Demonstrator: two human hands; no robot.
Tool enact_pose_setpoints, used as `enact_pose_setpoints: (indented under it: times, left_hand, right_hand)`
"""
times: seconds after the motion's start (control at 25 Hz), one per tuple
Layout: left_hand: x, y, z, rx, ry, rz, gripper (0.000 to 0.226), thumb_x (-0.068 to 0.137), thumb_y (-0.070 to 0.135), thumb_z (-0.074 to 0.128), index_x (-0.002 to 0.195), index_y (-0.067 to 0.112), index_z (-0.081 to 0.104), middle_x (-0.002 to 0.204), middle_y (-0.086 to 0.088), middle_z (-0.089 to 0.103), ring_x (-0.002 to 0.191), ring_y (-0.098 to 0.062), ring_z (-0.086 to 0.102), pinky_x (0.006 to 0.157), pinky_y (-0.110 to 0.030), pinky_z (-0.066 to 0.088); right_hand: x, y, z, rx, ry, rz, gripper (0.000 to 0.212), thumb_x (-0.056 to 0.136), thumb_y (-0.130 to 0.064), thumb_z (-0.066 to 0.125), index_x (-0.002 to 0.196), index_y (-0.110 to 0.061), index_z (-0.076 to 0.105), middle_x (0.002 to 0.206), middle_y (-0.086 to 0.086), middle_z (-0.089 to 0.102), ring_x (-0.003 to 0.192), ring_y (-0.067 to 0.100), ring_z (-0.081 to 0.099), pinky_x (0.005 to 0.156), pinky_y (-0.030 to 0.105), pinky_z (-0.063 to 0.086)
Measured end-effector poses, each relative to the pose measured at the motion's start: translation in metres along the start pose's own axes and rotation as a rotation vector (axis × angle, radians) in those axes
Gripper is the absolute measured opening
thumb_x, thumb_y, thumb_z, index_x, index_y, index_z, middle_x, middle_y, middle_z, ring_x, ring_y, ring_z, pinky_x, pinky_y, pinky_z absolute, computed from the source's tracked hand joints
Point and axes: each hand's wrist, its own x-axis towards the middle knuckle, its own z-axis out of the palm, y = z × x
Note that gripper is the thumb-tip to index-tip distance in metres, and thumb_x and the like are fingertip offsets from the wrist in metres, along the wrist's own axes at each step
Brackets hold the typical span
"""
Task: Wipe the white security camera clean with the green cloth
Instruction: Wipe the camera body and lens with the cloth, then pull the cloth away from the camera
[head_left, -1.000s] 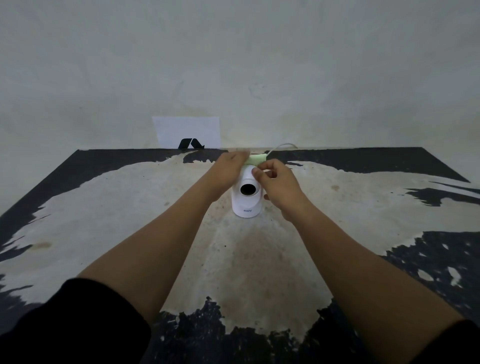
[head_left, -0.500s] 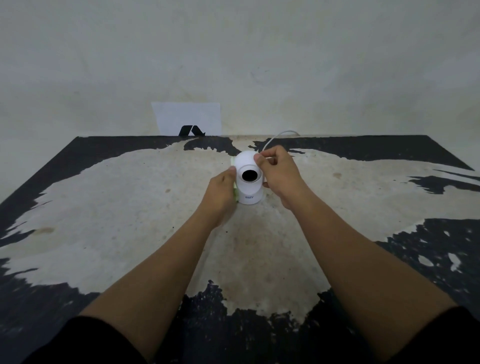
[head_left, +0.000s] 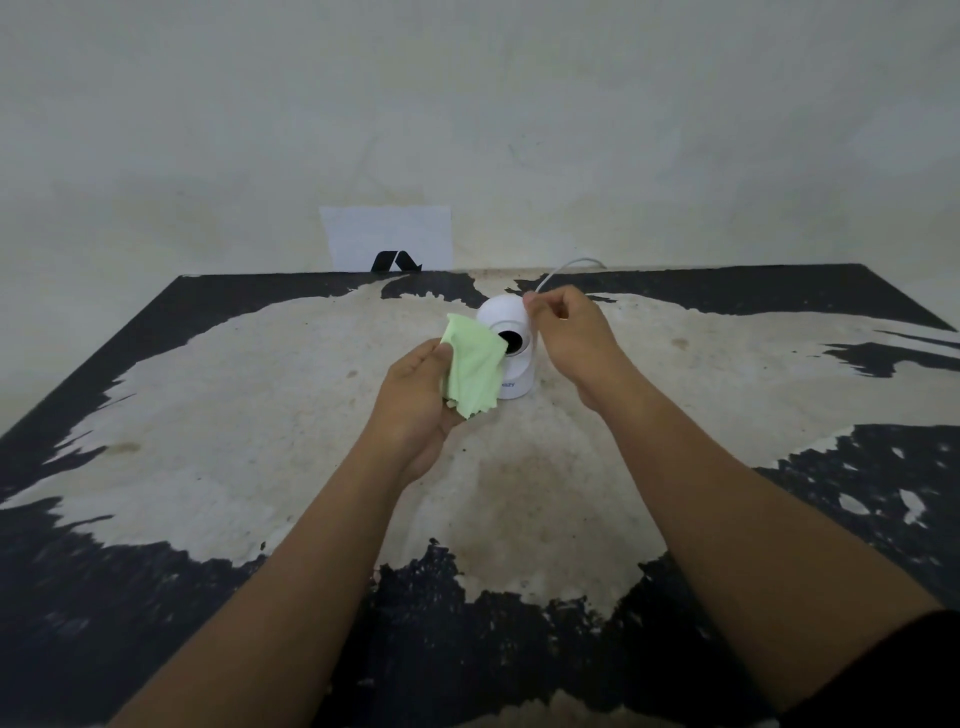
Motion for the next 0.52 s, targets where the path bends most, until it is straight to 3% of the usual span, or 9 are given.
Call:
enact_pose_setpoints:
  times: [0.08,0.2,0.28,0.4,0.52]
  left_hand:
    - [-0.011,0.005,0.001,-0.067,-0.049,-0.004,0.031,0.1,0.021,0.036,0.11,0.01,0.063,0.109,-0.012,0.071,0.097,-0.027,0.068,0.085,-0.043,0.056]
    - [-0.019,0.008,0.01,-0.129,-0.092,0.003,0.033,0.101,0.022,0.035,0.116,0.009,0.062,0.116,-0.013,0.069,0.1,-0.027,0.066,0.083,-0.04,0.055]
    - [-0.024,0.006,0.019,-0.127,-0.104,0.004,0.033,0.1,0.021,0.036,0.116,0.008,0.061,0.116,-0.016,0.066,0.099,-0.029,0.063,0.081,-0.04,0.053]
    - [-0.033,-0.002,0.031,-0.038,-0.084,0.02,0.027,0.099,0.018,0.041,0.116,0.011,0.06,0.114,-0.014,0.066,0.097,-0.025,0.062,0.08,-0.039,0.052]
    - [-0.04,-0.015,0.043,0.127,0.049,0.104,0.012,0.094,0.022,0.052,0.104,0.027,0.056,0.108,-0.002,0.061,0.1,-0.02,0.058,0.091,-0.04,0.049]
  right_hand:
    - [-0.019,-0.006,-0.007,0.063,-0.014,0.01,0.031,0.093,-0.047,0.049,0.099,-0.02,0.061,0.098,-0.01,0.062,0.087,0.002,0.056,0.069,0.022,0.039]
    - [-0.048,-0.004,-0.022,0.193,-0.257,0.194,0.04,0.09,-0.058,0.044,0.098,-0.026,0.066,0.096,-0.004,0.067,0.087,0.015,0.061,0.07,0.029,0.039]
    - [-0.064,0.002,-0.032,0.334,-0.393,0.273,0.034,0.091,-0.05,0.05,0.098,-0.021,0.067,0.088,-0.001,0.067,0.082,0.016,0.059,0.066,0.029,0.038]
    - [-0.079,0.005,-0.045,0.574,-0.321,0.266,0.014,0.093,-0.024,0.056,0.086,-0.016,0.065,0.08,0.002,0.066,0.074,0.017,0.059,0.067,0.031,0.044]
    - [-0.086,0.009,-0.056,0.629,-0.223,0.222,0.018,0.092,-0.016,0.057,0.077,-0.016,0.065,0.077,0.003,0.068,0.071,0.019,0.061,0.072,0.036,0.05]
